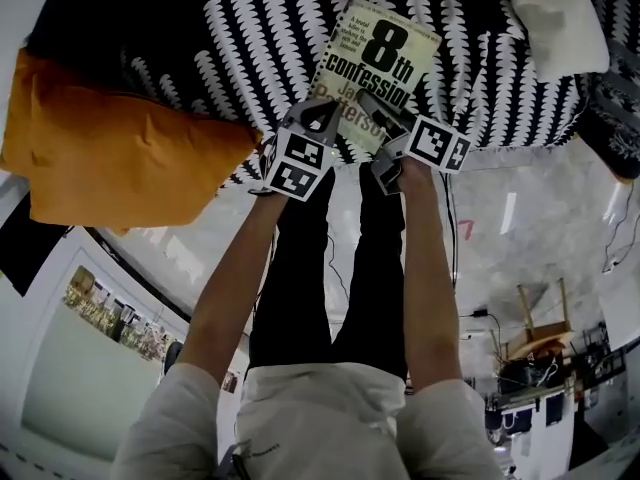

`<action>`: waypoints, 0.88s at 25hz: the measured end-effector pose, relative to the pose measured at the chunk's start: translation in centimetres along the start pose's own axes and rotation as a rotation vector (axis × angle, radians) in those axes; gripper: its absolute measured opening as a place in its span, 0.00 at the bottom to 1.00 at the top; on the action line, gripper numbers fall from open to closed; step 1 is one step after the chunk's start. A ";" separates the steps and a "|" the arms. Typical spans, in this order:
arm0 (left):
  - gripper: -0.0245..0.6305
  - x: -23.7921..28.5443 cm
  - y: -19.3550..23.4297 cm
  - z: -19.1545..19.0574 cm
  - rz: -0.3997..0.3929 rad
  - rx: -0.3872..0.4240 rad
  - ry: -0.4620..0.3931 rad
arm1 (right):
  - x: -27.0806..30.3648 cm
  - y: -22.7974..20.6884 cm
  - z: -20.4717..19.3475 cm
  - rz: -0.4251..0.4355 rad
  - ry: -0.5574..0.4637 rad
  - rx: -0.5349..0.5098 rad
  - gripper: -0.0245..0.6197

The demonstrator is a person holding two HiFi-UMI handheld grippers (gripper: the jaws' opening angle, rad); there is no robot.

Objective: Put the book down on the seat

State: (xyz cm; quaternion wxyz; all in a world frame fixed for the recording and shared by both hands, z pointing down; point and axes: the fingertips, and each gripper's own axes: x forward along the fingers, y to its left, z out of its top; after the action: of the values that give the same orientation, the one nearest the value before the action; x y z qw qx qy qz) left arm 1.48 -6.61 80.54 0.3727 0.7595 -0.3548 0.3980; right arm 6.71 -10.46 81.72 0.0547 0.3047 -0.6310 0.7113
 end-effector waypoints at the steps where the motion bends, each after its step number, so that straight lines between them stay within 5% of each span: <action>1: 0.05 0.0 -0.1 -0.1 -0.007 -0.003 0.002 | -0.3 -0.2 0.1 -0.016 -0.011 -0.007 0.37; 18: 0.05 0.1 -4.1 0.6 -0.107 0.091 0.030 | -5.8 -2.7 0.2 -0.376 -0.084 -0.270 0.47; 22: 0.05 0.6 -4.4 -0.5 -0.123 0.110 0.049 | -6.2 -3.6 -0.4 -0.399 -0.091 -0.271 0.47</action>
State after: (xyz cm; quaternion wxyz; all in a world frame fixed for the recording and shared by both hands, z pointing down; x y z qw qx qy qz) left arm 5.20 -4.27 79.98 0.3626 0.7892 -0.2759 0.4117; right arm 13.25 -7.47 81.72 0.2059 0.4451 -0.6499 0.5807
